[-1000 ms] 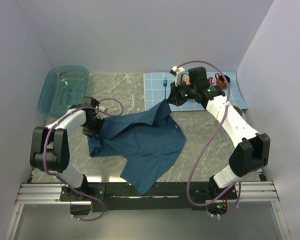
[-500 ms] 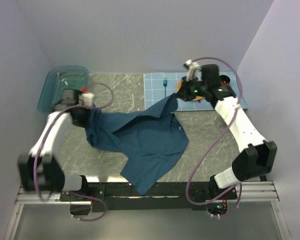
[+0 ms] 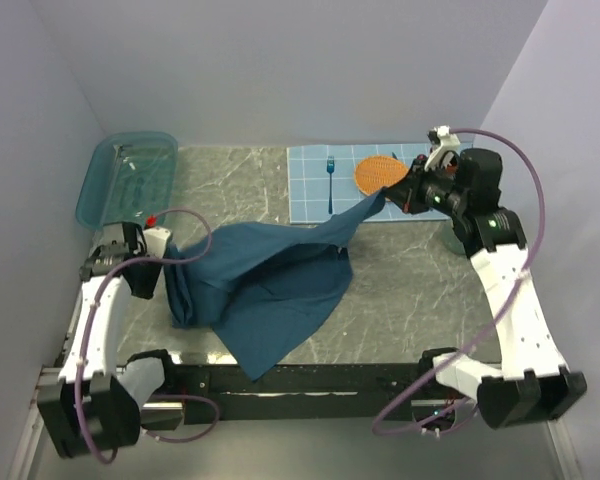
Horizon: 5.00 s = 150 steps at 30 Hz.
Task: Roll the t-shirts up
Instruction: Flatten out the T-shirt at the center of the board.
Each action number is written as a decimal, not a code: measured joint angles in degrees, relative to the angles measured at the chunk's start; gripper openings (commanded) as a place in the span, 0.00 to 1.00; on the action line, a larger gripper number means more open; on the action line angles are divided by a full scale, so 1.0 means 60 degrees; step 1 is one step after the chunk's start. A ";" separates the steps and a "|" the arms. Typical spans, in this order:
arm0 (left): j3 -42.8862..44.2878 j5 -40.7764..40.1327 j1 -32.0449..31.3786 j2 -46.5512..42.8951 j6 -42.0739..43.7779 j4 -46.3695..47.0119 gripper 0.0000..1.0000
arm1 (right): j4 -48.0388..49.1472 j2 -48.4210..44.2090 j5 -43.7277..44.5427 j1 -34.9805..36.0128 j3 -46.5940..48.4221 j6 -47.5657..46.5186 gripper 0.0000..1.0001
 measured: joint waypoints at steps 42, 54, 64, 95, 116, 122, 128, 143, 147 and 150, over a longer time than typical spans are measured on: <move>0.1851 0.1581 -0.2444 0.5541 0.1013 -0.0750 0.30 | 0.0699 0.3450 -0.0492 -0.0215 0.0685 0.1071 0.00; 0.1960 0.1432 -0.2444 0.5450 0.1107 -0.1213 0.01 | 0.0699 0.3432 -0.0546 -0.0215 0.0670 0.1071 0.00; 0.6932 0.2663 -0.2947 0.4186 0.1180 -0.2911 0.01 | 0.0885 0.3617 -0.0404 -0.0215 0.2138 0.1067 0.00; 0.1071 0.0426 -0.1712 0.3370 0.2007 -0.1519 0.52 | 0.0718 0.3450 -0.0382 -0.0215 0.1344 0.0816 0.00; 0.0896 0.0973 -0.1712 0.4954 0.1825 -0.1118 0.42 | 0.0688 0.3472 -0.0372 -0.0215 0.1344 0.0732 0.00; 0.0772 0.0969 -0.1712 0.5107 0.1596 -0.1027 0.08 | 0.0692 0.3632 -0.0368 -0.0215 0.1344 0.0729 0.00; 0.1475 0.0936 -0.1712 0.5100 0.1472 -0.1526 0.01 | 0.0433 0.4098 -0.0058 -0.0226 0.1963 0.0466 0.00; 0.9289 0.1067 -0.0404 0.4433 -0.0342 -0.2098 0.01 | 0.0353 0.4758 0.0193 -0.1800 0.6630 0.0091 0.00; 0.9697 0.0827 -0.0233 0.3676 -0.1075 -0.1672 0.01 | 0.0262 0.4364 0.0164 -0.1902 0.6834 -0.0339 0.00; 0.9868 0.0663 -0.0222 0.2969 -0.1435 -0.1399 0.01 | 0.0266 0.3799 0.0175 -0.1902 0.6787 -0.0594 0.00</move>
